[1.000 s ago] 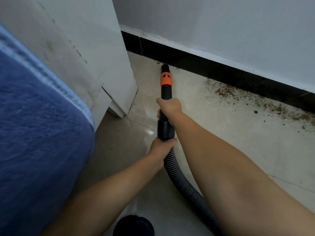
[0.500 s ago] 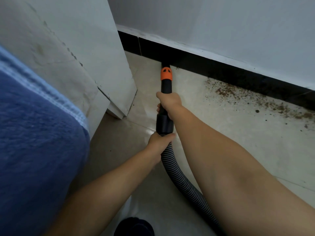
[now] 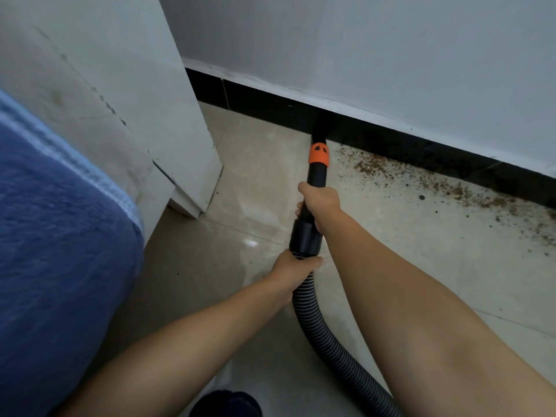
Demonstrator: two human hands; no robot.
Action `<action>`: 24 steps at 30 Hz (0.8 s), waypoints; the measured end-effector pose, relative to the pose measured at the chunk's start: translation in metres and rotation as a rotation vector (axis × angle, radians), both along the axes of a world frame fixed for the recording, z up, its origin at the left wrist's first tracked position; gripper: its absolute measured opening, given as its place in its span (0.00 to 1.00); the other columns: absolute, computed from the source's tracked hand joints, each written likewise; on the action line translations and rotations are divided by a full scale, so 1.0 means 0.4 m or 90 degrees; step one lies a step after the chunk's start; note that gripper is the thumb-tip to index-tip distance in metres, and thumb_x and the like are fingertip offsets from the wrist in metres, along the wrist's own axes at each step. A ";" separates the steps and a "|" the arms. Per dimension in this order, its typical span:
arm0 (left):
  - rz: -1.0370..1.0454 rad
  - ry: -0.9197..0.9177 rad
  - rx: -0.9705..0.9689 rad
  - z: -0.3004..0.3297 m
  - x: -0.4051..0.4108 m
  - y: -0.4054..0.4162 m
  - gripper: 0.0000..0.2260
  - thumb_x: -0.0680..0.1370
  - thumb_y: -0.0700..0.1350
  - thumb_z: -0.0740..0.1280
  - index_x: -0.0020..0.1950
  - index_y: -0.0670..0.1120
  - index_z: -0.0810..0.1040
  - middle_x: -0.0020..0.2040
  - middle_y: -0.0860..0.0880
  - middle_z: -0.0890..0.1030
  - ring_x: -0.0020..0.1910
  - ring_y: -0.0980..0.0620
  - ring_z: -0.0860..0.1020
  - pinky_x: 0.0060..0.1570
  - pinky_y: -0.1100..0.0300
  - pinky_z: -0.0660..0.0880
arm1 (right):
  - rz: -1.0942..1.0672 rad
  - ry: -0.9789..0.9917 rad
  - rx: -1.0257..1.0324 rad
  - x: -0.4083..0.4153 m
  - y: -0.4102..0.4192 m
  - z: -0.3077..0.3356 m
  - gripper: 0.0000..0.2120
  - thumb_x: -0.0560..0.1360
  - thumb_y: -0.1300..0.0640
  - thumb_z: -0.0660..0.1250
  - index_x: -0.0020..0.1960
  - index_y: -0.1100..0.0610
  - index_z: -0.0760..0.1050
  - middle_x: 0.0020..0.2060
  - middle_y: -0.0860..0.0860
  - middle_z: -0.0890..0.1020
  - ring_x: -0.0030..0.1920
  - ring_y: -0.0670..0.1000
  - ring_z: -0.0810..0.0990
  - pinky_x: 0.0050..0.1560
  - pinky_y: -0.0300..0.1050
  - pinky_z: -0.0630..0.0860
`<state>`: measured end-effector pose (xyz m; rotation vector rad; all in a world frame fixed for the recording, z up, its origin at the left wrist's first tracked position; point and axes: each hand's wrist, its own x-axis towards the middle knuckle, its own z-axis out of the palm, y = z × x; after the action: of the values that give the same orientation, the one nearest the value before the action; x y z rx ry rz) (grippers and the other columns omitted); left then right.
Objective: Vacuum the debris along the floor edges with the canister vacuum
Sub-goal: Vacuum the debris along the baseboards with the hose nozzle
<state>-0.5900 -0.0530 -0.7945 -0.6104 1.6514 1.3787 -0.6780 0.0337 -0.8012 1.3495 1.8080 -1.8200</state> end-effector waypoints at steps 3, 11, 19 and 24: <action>0.040 0.005 -0.025 -0.010 0.001 -0.012 0.17 0.73 0.41 0.69 0.61 0.39 0.75 0.47 0.42 0.78 0.50 0.42 0.78 0.49 0.53 0.75 | 0.032 0.007 0.002 -0.012 -0.032 -0.009 0.07 0.72 0.58 0.66 0.43 0.58 0.68 0.28 0.55 0.75 0.24 0.51 0.74 0.28 0.42 0.74; 0.202 -0.007 -0.025 -0.024 -0.092 -0.074 0.16 0.72 0.42 0.70 0.59 0.41 0.77 0.54 0.39 0.81 0.53 0.41 0.79 0.58 0.46 0.76 | 0.183 0.019 0.014 -0.145 -0.158 -0.019 0.09 0.72 0.56 0.67 0.41 0.58 0.68 0.28 0.55 0.76 0.25 0.52 0.76 0.31 0.44 0.78; 0.238 -0.017 -0.042 -0.036 -0.088 -0.055 0.11 0.75 0.41 0.67 0.55 0.40 0.77 0.49 0.42 0.81 0.49 0.41 0.78 0.48 0.54 0.75 | 0.256 0.009 0.022 -0.152 -0.180 -0.011 0.10 0.72 0.58 0.66 0.49 0.60 0.69 0.29 0.54 0.75 0.24 0.51 0.74 0.25 0.40 0.74; 0.163 -0.061 -0.051 -0.001 0.069 -0.009 0.09 0.75 0.42 0.65 0.52 0.40 0.78 0.45 0.42 0.80 0.48 0.42 0.79 0.45 0.53 0.72 | 0.277 -0.013 0.096 0.023 -0.132 -0.008 0.08 0.71 0.56 0.66 0.46 0.59 0.71 0.29 0.53 0.77 0.21 0.49 0.75 0.21 0.36 0.70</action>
<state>-0.5625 -0.0567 -0.7949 -0.9476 1.5987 1.4442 -0.6688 -0.0190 -0.8046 0.9152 2.0634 -1.4625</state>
